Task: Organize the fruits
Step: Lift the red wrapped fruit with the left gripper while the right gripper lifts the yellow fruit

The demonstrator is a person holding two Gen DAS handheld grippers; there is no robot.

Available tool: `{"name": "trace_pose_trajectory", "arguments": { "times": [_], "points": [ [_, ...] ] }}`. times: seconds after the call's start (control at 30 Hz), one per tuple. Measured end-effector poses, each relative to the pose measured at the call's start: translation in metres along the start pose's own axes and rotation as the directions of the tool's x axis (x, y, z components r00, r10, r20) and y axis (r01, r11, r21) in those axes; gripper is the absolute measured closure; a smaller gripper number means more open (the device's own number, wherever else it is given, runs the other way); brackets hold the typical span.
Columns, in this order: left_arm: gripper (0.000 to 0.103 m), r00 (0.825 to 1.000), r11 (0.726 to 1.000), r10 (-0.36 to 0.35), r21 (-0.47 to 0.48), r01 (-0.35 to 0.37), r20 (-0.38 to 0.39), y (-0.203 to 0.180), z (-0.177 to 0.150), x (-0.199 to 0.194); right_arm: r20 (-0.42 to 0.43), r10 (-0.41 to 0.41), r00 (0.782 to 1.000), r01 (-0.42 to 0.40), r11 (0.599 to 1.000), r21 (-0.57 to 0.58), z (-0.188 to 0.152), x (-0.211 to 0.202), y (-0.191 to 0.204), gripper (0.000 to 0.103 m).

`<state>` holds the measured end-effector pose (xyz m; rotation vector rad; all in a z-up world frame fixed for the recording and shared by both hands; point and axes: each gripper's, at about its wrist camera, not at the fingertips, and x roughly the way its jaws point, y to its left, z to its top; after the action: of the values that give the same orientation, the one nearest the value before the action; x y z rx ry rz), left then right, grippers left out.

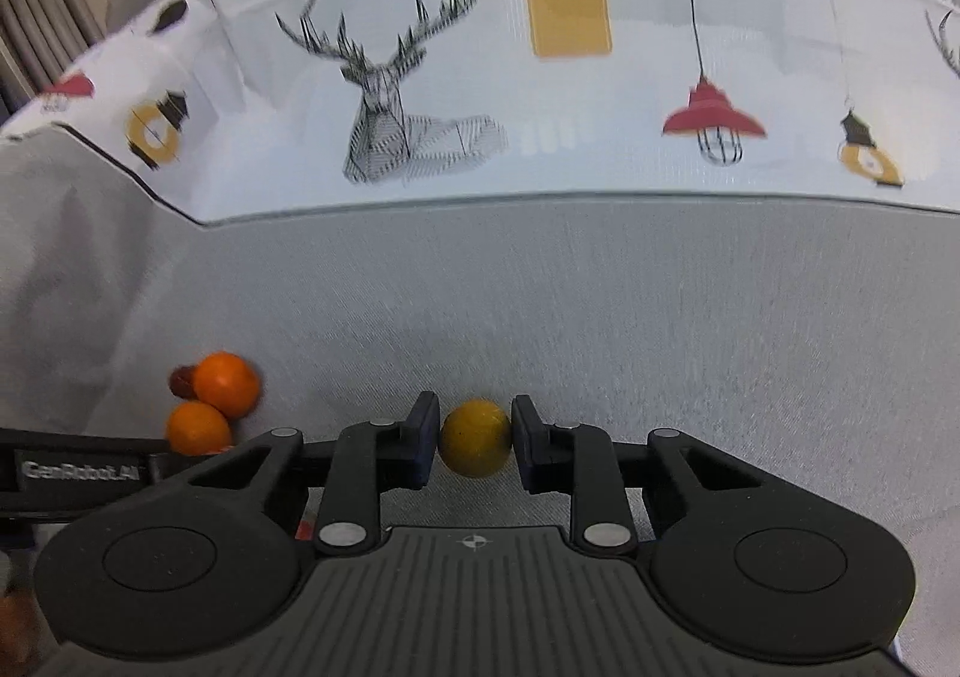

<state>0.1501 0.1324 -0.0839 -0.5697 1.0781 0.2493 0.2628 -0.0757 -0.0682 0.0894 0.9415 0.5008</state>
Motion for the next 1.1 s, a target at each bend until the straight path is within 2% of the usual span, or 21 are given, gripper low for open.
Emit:
{"name": "trace_pose_trajectory", "arguments": {
  "times": [0.23, 0.37, 0.5, 0.73, 0.93, 1.1],
  "points": [
    [0.069, 0.991, 0.994, -0.034, 0.109, 0.020, 0.128, -0.012, -0.007, -0.032, 0.141, 0.009, 0.990, -0.009, 1.000, 0.004, 0.005, -0.052, -0.004, 0.076],
    [0.069, 0.986, 0.991, -0.070, 0.125, 0.052, 0.149, -0.011, -0.014, -0.046, 0.199, 0.010, 0.980, -0.018, 0.999, 0.041, 0.006, -0.094, -0.012, 0.076],
    [0.069, 0.982, 0.985, -0.092, 0.159, 0.066, 0.164, -0.014, -0.024, -0.059, 0.235, 0.003, 0.972, -0.011, 0.999, 0.033, -0.009, -0.137, -0.016, 0.076],
    [0.069, 0.976, 0.974, -0.107, 0.218, 0.065, 0.187, -0.016, -0.046, -0.084, 0.235, -0.026, 0.972, 0.011, 0.998, 0.062, -0.053, -0.182, -0.032, 0.075],
    [0.069, 0.976, 0.957, -0.127, 0.280, 0.074, 0.176, -0.025, -0.079, -0.097, 0.206, -0.063, 0.977, 0.047, 0.996, 0.081, -0.086, -0.183, -0.052, 0.076],
    [0.069, 0.978, 0.944, -0.121, 0.325, 0.061, 0.167, -0.038, -0.086, -0.086, 0.193, -0.095, 0.977, 0.084, 0.995, 0.062, -0.096, -0.181, -0.068, 0.076]
  ]
}}
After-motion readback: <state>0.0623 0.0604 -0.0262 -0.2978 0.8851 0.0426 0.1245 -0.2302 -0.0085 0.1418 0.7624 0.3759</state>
